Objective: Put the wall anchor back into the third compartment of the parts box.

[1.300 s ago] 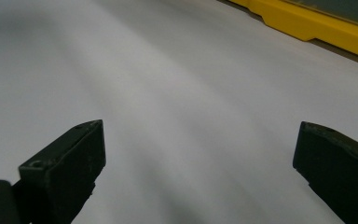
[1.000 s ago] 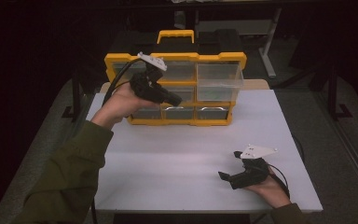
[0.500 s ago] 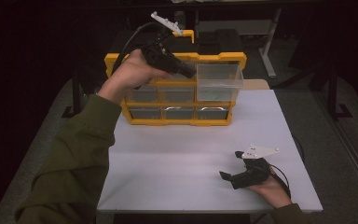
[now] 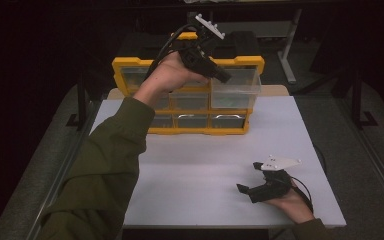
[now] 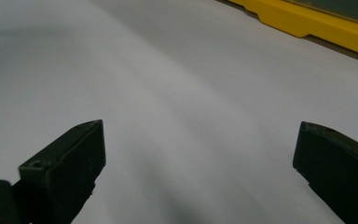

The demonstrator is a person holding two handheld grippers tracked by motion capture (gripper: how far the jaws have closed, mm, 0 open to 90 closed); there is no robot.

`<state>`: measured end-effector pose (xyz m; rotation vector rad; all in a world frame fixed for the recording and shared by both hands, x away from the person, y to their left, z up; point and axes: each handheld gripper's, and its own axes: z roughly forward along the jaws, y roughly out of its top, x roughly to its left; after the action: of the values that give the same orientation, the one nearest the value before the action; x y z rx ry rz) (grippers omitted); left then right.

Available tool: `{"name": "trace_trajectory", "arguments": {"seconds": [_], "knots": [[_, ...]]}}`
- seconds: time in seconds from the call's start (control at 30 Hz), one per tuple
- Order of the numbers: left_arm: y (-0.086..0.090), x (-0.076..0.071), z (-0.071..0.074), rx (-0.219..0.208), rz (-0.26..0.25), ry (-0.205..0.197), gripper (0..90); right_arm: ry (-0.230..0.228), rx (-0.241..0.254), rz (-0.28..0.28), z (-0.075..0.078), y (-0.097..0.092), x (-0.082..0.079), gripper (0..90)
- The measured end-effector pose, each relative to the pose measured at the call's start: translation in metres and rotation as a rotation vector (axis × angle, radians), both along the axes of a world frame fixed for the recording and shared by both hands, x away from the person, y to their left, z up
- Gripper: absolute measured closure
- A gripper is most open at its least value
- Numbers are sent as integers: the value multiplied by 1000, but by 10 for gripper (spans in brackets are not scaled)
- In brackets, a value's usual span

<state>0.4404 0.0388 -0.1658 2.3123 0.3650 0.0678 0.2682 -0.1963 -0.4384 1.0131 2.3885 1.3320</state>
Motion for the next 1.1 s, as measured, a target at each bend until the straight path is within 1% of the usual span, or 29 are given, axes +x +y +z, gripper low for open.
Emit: {"name": "trace_trajectory", "arguments": {"seconds": [0.07, 0.1, 0.23, 0.27, 0.3, 0.33, 0.37, 0.4, 0.5, 0.53, 0.6, 0.63, 0.83, 0.9, 1.0, 1.07, 1.1], "knots": [[-1, 1, -1, -1, 5, -1, 845, 0, 0, 1, 0, 0, 0, 16], [-1, 1, -1, -12, 11, -5, 841, -1, 0, 2, 0, 0, 0, 16], [6, 0, 4, -47, 18, -12, 747, 0, -2, 3, 0, -1, 0, 16], [9, 0, 6, -54, 20, -9, 752, 0, -2, 3, 0, -1, 0, 16], [13, 0, 7, -53, 11, -6, 783, 1, -2, 3, 0, -1, 0, 17], [18, 0, 9, -52, 6, 2, 833, 2, -2, 2, 0, -1, 0, 16], [22, -1, 9, -62, 4, 1, 869, 3, 0, 0, 0, -1, 0, 17], [26, -2, 9, -70, 8, 9, 900, 2, 0, 1, 0, -1, 0, 16], [41, -4, 9, -68, 11, 17, 900, 1, -2, 0, 0, -1, 0, 16], [46, -5, 8, -75, 13, 20, 900, 0, -3, -1, -1, 0, 0, 16], [56, -8, 7, -79, 20, 16, 900, 3, -3, -1, -1, 0, 0, 17], [61, -9, 6, -77, 18, 11, 900, 2, -4, -1, -1, 0, 0, 17], [88, -17, -6, -65, 48, 7, 900, 4, -8, -5, -1, 0, 0, 16], [97, -20, -11, -78, 55, 12, 900, 5, -8, -5, -1, 1, 0, 16], [109, -25, -20, -96, 77, 8, 897, 5, -9, -4, -1, 1, 0, 16], [116, -28, -27, -98, 91, -1, 848, 4, -9, -5, -1, 1, 1, 16], [120, -30, -30, -102, 101, 4, 825, 3, -9, -3, -1, 1, 1, 17]]}}
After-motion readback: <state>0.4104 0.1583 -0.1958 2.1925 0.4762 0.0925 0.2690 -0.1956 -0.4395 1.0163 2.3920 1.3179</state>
